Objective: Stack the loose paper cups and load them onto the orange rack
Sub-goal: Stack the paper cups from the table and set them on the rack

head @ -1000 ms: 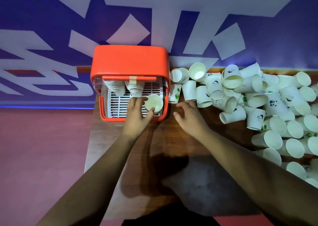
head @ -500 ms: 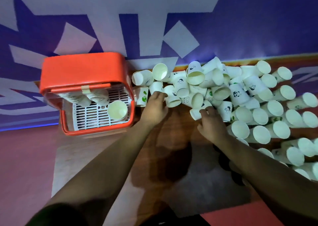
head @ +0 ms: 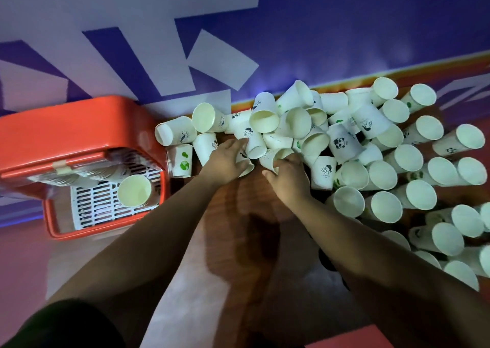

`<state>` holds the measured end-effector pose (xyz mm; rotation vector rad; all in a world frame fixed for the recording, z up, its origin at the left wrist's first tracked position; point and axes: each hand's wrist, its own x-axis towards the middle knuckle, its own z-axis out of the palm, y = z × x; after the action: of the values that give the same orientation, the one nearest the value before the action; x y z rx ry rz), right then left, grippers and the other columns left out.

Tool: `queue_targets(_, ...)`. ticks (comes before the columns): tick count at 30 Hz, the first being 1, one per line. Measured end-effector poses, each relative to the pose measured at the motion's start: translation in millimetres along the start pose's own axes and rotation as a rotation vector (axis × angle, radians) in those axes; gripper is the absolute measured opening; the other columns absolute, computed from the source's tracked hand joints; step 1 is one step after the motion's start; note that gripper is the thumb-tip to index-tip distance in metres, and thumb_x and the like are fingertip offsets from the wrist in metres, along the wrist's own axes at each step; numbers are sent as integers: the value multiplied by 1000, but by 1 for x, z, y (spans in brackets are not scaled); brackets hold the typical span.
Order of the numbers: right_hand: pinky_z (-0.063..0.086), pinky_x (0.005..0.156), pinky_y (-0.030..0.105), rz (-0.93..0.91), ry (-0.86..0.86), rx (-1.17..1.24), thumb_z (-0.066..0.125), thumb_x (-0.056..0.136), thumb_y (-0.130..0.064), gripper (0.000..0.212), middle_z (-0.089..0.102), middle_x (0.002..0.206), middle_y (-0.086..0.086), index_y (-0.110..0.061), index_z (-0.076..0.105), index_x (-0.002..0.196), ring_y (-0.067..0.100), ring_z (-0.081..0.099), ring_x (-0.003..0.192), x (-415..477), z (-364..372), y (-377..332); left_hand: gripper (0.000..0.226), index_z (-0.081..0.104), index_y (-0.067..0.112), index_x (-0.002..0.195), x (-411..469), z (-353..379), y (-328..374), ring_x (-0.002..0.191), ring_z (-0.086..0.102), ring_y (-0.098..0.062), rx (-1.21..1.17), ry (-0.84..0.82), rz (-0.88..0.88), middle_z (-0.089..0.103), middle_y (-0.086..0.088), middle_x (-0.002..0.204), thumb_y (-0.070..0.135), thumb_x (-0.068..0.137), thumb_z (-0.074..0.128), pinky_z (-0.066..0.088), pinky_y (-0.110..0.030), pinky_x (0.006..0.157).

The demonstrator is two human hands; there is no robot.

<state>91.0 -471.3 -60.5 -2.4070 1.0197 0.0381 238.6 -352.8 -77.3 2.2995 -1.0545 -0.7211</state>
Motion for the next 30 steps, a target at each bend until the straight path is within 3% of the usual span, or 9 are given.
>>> queue_targets(3, 44, 92, 36, -2, 10, 56, 70, 83, -20, 15, 57, 111, 18, -6, 70, 88, 36, 54, 107, 5, 0, 0, 72, 56, 15, 135, 3, 11, 13, 121, 52, -31, -146, 117, -64, 60, -14, 125, 60, 80, 42, 39, -39, 106)
queue_targets(7, 45, 85, 37, -69, -5, 57, 64, 85, -10, 11, 56, 100, 19, 0, 67, 83, 35, 55, 98, 2, -3, 8, 55, 50, 14, 131, 13, 20, 22, 117, 52, -27, -306, 118, -239, 61, -8, 120, 53, 93, 50, 41, -41, 99)
queue_targets(12, 44, 90, 32, -115, -50, 161, 67, 86, -13, 11, 54, 97, 13, -3, 70, 88, 29, 57, 94, -6, -7, 13, 44, 61, 9, 101, 9, 22, 39, 67, 60, 0, -430, 50, -328, 66, -3, 86, 52, 94, 56, 43, -13, 59)
queue_targets(14, 40, 88, 23, -128, -67, 178, 67, 87, -14, 11, 53, 102, 13, -4, 71, 91, 25, 57, 92, -8, -9, 12, 33, 64, 11, 100, 5, 25, 43, 62, 58, -1, -461, 32, -339, 66, 0, 84, 43, 95, 59, 41, -10, 52)
queue_targets(18, 42, 85, 27, -144, -42, 158, 68, 83, -11, 10, 55, 92, 15, -1, 70, 82, 28, 57, 88, -18, -14, 13, 22, 66, 10, 106, -4, 24, 42, 88, 62, -19, -386, 77, -354, 67, -4, 100, 24, 97, 51, 49, -25, 67)
queue_targets(22, 51, 81, 42, -181, 122, 152, 68, 73, -10, 8, 56, 83, 17, -3, 70, 73, 34, 58, 82, -38, -18, 25, 29, 69, 9, 115, -28, 27, 22, 109, 55, -34, 58, 200, -170, 59, -17, 113, 11, 92, 52, 46, -39, 92)
queue_targets(24, 51, 86, 41, -169, 175, 213, 70, 70, -14, 9, 56, 93, 15, -9, 75, 76, 33, 58, 90, -49, -22, 31, 35, 66, 21, 124, -43, 26, 15, 122, 50, -32, 196, 65, -159, 56, -10, 126, 21, 91, 54, 40, -44, 102)
queue_targets(26, 48, 92, 37, -146, 200, 266, 74, 68, -16, 10, 53, 104, 13, -13, 76, 78, 30, 55, 101, -57, -27, 35, 44, 55, 31, 137, -55, 25, 11, 141, 33, -24, 292, -212, -198, 44, -1, 149, 35, 94, 50, 24, -46, 114)
queue_targets(30, 34, 99, 18, -100, 162, 313, 79, 70, -14, 9, 47, 121, 11, -12, 75, 78, 22, 49, 119, -68, -35, 39, 67, 21, 38, 155, -85, 22, 1, 152, -5, -17, 79, -483, -300, 6, 3, 165, 64, 95, 36, 0, -42, 122)
